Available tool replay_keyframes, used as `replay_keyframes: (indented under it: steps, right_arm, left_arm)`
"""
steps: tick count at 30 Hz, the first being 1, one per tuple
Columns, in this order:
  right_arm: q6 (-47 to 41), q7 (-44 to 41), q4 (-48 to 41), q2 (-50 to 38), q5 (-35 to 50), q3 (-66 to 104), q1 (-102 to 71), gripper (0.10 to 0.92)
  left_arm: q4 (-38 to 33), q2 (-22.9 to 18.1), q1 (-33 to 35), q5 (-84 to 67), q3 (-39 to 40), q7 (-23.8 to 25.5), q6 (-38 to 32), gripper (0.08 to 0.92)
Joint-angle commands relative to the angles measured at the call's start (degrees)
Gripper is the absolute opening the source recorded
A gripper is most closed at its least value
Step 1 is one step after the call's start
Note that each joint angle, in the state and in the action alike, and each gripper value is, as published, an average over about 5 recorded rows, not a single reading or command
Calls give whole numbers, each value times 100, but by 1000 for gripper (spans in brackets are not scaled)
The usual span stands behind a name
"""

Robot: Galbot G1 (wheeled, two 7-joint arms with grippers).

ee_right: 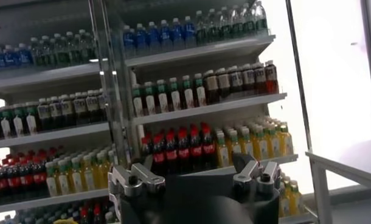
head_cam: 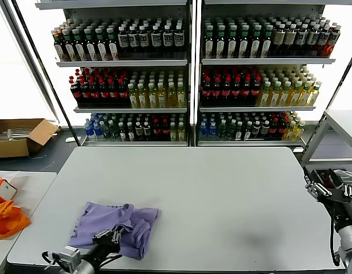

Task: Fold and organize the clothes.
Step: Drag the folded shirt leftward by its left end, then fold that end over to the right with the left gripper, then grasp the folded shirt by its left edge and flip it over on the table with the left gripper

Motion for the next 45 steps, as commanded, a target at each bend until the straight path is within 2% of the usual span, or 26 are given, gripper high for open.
replay_keyframes:
  steps: [1,9,15,18,20,24,32,39,45]
  right_arm:
    - [-3,-1,10,18,-33,-23,-1,823]
    - [-30,1,65,76,-61,-59,7,823]
    - [-21,1,61,120,-71,-78,2,823]
    - [-13,-4,61,163,-96,-142,24,823]
    - [-7,-8,63,193,-130,-203,43,823]
    - [-4,-16,112,226,-171,-312,40,823]
    - [-18,-17,166,197,-167,-266,-6,823]
    - [-14,-24,192,236,-170,-192,-96,823]
    - [-7,-34,204,236,-164,-134,-140,823]
  left_arm:
    - [17,-212,-191,262,893,-137,85,185]
    - [-281,-218,-206,193,881,-324,110,410]
    - [-1156,72,-34,-890,-271,-559,156,575]
    - [-768,256,-164,-982,-1122,-618,134,661]
    - [-305,362,-200,-941,-1591,-442,106,713]
    - [479,509,-192,-826,-1878,-216,33,805]
    - [1373,365,-444,-858,-1595,-154,97,823]
    - [1691,274,-747,-955,-1359,-123,140,823]
    - [1714,201,-718,-1077,-1196,33,178,818]
